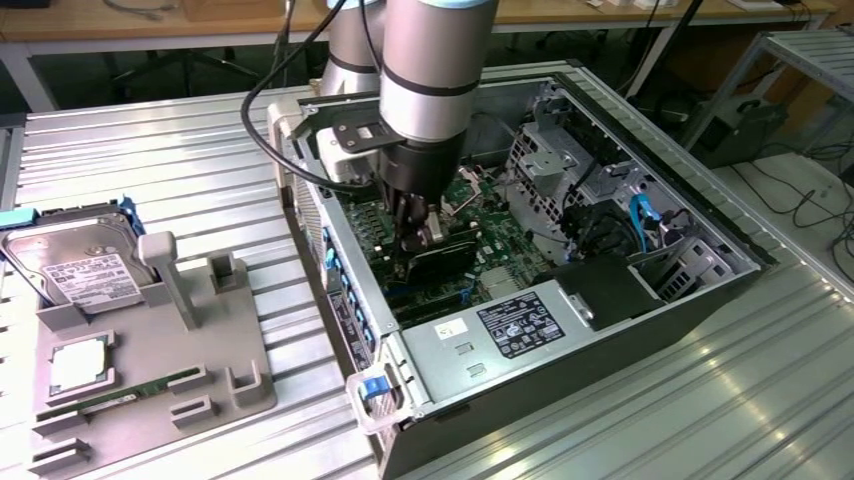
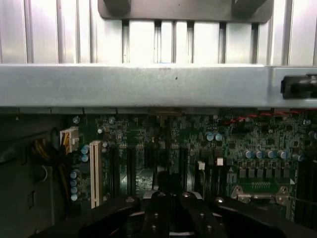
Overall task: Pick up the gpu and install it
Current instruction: 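Press down on the gpu until it lock into place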
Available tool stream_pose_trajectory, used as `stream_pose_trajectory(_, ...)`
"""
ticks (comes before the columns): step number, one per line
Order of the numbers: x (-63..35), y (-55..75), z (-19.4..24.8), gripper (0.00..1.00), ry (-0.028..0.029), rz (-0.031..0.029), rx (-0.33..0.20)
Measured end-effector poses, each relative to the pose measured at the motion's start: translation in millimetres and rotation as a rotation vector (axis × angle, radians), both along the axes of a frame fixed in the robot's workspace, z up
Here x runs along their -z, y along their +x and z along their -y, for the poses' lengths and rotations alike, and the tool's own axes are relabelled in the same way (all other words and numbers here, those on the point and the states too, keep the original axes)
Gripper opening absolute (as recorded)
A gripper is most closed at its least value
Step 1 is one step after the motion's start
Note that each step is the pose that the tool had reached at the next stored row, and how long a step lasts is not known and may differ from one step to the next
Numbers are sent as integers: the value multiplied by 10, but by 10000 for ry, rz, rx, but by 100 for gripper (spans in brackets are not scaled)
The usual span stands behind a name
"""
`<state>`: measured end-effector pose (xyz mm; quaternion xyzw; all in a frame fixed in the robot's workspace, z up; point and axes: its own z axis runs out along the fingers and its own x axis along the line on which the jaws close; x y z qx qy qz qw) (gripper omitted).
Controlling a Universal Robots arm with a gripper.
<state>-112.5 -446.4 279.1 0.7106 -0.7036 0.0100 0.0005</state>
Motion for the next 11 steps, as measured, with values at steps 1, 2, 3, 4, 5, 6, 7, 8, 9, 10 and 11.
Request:
stream_pose_trajectory(1, -29, 0, 0, 11, 2, 0, -1)
stream_pose_trajectory(2, -30, 0, 0, 11, 2, 1, -1)
stream_pose_trajectory(3, -29, 0, 0, 11, 3, 2, 0)
stream_pose_trajectory(4, -30, 0, 0, 11, 2, 1, -1)
stream_pose_trajectory(5, -31, 0, 0, 11, 1, 0, 0)
stream_pose_trajectory(6, -31, 0, 0, 11, 0, 0, 0)
stream_pose_trajectory(7, -31, 0, 0, 11, 1, 0, -1)
stream_pose_trajectory(8, -31, 0, 0, 11, 1, 0, 0)
stream_pose_trajectory(9, -31, 0, 0, 11, 0, 0, -1)
stream_pose_trajectory(10, -31, 0, 0, 11, 0, 0, 0)
stream_pose_trajectory(11, -31, 0, 0, 11, 1, 0, -1)
